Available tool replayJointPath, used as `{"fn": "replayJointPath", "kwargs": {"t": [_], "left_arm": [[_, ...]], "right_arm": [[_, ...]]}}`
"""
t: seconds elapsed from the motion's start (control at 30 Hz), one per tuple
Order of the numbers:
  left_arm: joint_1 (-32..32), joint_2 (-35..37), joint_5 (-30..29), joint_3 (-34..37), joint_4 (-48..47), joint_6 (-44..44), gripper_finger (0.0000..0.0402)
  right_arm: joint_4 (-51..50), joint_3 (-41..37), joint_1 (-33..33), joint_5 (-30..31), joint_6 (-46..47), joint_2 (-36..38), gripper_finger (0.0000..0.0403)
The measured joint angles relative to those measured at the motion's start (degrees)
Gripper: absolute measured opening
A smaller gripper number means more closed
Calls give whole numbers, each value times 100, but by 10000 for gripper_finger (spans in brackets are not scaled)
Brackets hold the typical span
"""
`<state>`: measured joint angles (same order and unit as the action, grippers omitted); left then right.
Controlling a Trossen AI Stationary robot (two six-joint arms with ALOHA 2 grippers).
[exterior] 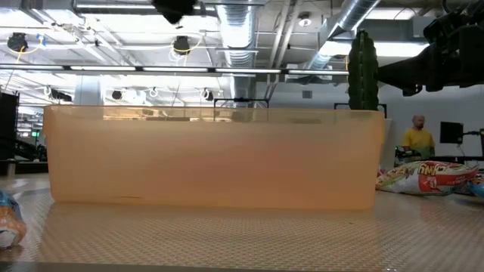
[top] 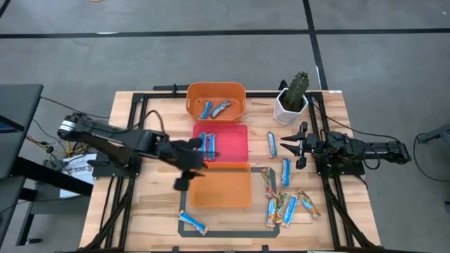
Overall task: Pick and place Granola Bars by type
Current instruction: Put the yellow granola bar into the bottom orange bin
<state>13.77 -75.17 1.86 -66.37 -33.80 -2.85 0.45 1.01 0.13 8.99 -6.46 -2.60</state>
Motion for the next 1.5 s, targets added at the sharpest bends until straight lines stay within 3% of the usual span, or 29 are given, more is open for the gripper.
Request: {"fn": "replayJointPath", "kwargs": {"t": [0.23,0.53,0.97,1.5], "left_arm": [[831,408,489,-2,-1056,-587,133],[1673,436,543,-2,-1851,-741,133],[2140,253,321,102,-1670,-735,132],[2495,-1545,56,280,-406,-467,132]], "right_arm": [[0,1,1,-2,0,1,102],[0,-1,2,-2,0,1,102],[1,0,1,1,0,-1,102],[0,-1,2,-2,0,0,102]]}}
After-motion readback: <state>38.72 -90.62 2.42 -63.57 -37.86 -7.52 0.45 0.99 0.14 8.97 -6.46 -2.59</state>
